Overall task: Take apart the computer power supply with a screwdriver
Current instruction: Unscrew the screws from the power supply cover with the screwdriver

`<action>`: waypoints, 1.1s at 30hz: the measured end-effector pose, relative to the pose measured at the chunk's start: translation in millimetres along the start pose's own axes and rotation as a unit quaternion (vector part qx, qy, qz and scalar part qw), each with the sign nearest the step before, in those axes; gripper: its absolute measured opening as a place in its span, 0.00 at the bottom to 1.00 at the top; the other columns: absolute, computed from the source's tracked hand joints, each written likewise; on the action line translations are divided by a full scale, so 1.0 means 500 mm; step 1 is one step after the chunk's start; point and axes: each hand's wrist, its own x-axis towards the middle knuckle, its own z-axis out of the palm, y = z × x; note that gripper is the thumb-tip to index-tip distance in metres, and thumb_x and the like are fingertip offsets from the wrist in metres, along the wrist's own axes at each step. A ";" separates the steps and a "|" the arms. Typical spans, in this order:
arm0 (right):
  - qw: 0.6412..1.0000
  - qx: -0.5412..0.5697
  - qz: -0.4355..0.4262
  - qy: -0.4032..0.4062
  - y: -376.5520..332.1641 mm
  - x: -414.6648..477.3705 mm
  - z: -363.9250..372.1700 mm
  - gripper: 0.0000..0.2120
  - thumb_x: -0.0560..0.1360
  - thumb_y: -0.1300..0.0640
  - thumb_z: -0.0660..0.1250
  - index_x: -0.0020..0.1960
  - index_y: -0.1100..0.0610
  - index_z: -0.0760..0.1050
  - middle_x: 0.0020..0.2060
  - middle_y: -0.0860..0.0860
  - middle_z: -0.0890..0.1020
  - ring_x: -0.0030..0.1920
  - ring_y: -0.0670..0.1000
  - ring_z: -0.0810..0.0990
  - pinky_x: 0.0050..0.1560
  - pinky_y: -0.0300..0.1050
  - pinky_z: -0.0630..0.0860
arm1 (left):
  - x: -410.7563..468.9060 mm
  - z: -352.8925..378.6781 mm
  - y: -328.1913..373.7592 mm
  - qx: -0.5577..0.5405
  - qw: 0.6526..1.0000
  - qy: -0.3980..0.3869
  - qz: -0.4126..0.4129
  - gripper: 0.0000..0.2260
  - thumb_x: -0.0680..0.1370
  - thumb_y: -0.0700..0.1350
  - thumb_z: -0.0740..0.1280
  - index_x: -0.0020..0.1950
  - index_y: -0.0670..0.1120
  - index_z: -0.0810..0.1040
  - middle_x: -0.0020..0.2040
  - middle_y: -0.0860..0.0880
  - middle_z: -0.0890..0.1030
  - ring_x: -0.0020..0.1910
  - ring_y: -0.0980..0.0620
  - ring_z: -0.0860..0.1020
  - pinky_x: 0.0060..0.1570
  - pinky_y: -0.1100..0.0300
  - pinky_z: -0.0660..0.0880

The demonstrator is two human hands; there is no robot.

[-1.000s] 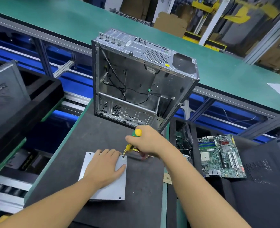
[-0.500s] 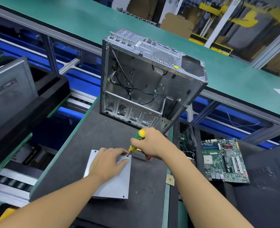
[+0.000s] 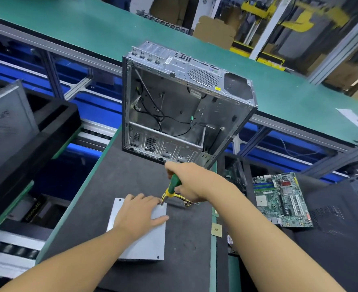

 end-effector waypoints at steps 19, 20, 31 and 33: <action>0.993 0.097 0.065 -0.019 -0.029 -0.040 0.006 0.15 0.76 0.54 0.65 0.58 0.53 0.63 0.53 0.50 0.66 0.39 0.51 0.65 0.40 0.47 0.65 | -0.007 -0.024 -0.011 -0.104 0.994 0.022 0.038 0.11 0.80 0.60 0.57 0.57 0.59 0.72 0.44 0.60 0.79 0.47 0.57 0.76 0.56 0.57 0.67; 0.993 0.095 0.074 -0.008 -0.033 -0.039 0.008 0.15 0.77 0.52 0.65 0.58 0.53 0.63 0.55 0.51 0.67 0.42 0.53 0.67 0.43 0.48 0.67 | -0.006 -0.023 -0.013 -0.108 0.993 0.021 0.038 0.10 0.80 0.61 0.57 0.56 0.59 0.72 0.44 0.60 0.78 0.47 0.57 0.76 0.56 0.57 0.67; 0.992 0.085 0.092 0.004 -0.045 -0.021 -0.003 0.10 0.80 0.56 0.60 0.59 0.54 0.61 0.53 0.53 0.68 0.34 0.48 0.68 0.38 0.48 0.65 | -0.001 -0.011 -0.021 -0.118 0.991 0.022 0.057 0.09 0.80 0.60 0.57 0.56 0.60 0.72 0.46 0.63 0.80 0.48 0.59 0.77 0.54 0.57 0.67; 0.989 0.112 0.094 -0.029 -0.052 -0.025 -0.007 0.15 0.77 0.57 0.64 0.59 0.52 0.61 0.52 0.51 0.65 0.35 0.47 0.66 0.35 0.45 0.62 | -0.003 -0.012 -0.020 -0.130 0.990 0.020 0.057 0.09 0.80 0.59 0.58 0.56 0.60 0.72 0.46 0.63 0.80 0.48 0.60 0.77 0.55 0.57 0.67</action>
